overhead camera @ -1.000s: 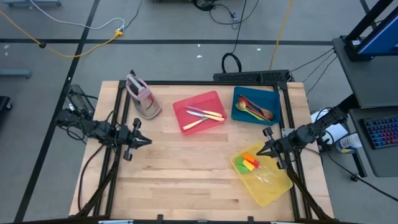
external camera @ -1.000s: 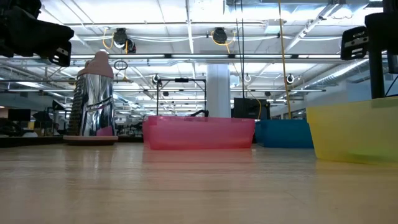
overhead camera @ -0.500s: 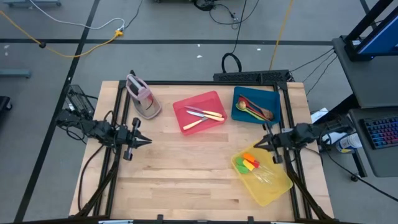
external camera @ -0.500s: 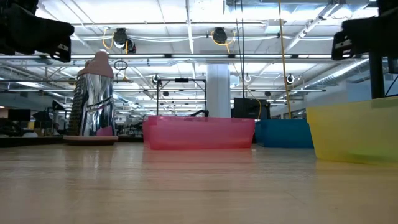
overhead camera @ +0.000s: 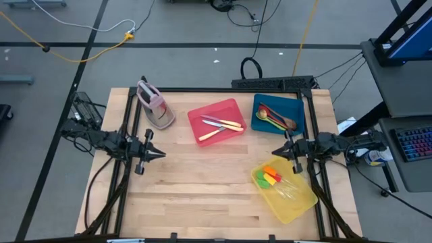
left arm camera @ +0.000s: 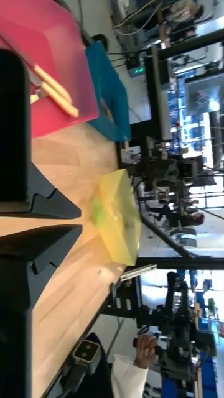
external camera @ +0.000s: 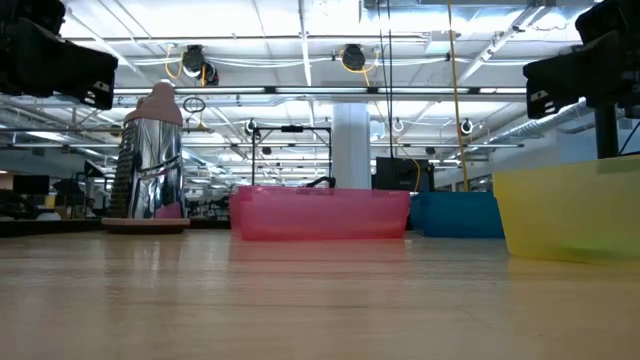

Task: Pick & Place Kitchen Items
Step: Return to Home Position

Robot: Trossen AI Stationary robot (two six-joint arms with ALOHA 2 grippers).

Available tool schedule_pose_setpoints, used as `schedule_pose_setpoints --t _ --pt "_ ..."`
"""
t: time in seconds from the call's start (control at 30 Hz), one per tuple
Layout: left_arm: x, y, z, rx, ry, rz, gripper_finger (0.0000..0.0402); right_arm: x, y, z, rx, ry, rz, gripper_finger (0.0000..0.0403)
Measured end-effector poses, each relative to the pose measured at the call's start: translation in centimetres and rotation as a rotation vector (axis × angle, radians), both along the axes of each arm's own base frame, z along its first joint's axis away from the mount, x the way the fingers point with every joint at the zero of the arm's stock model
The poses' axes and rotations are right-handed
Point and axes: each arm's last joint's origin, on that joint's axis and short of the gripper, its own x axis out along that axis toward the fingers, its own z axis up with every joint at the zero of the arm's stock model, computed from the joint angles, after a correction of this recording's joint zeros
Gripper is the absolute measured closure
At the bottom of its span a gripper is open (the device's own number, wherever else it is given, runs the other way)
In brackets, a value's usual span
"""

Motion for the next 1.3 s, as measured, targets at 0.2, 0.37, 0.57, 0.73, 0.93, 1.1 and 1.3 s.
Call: schedule_pose_setpoints --t 0.2,0.37,0.57,0.73,0.93,1.1,1.3 --pt "0.00 0.00 -0.17 -0.014 0.020 0.000 0.0371 0.00 -0.01 -0.03 0.002 0.004 -0.004 0.0401" --pt "0.00 0.00 -0.23 -0.013 0.027 0.000 0.0371 0.00 -0.02 0.13 0.050 -0.006 -0.005 0.0401" --pt "0.00 0.00 -0.18 -0.016 0.022 0.001 0.0371 0.00 -0.02 0.22 0.052 -0.016 -0.007 0.0401" --pt "0.00 0.00 -0.17 -0.018 0.022 0.001 0.0371 0.00 -0.02 0.24 0.052 -0.018 -0.007 0.0401" --pt "0.00 0.01 -0.17 -0.018 0.021 0.002 0.0371 0.00 -0.03 0.26 0.053 -0.020 -0.007 0.0401" --pt "0.00 0.00 -0.17 -0.018 0.021 0.002 0.0371 0.00 -0.03 0.28 0.053 -0.021 -0.007 0.0401" --pt "0.00 0.01 -0.16 -0.018 0.021 0.002 0.0371 0.00 -0.02 0.29 0.053 -0.022 -0.007 0.0401"
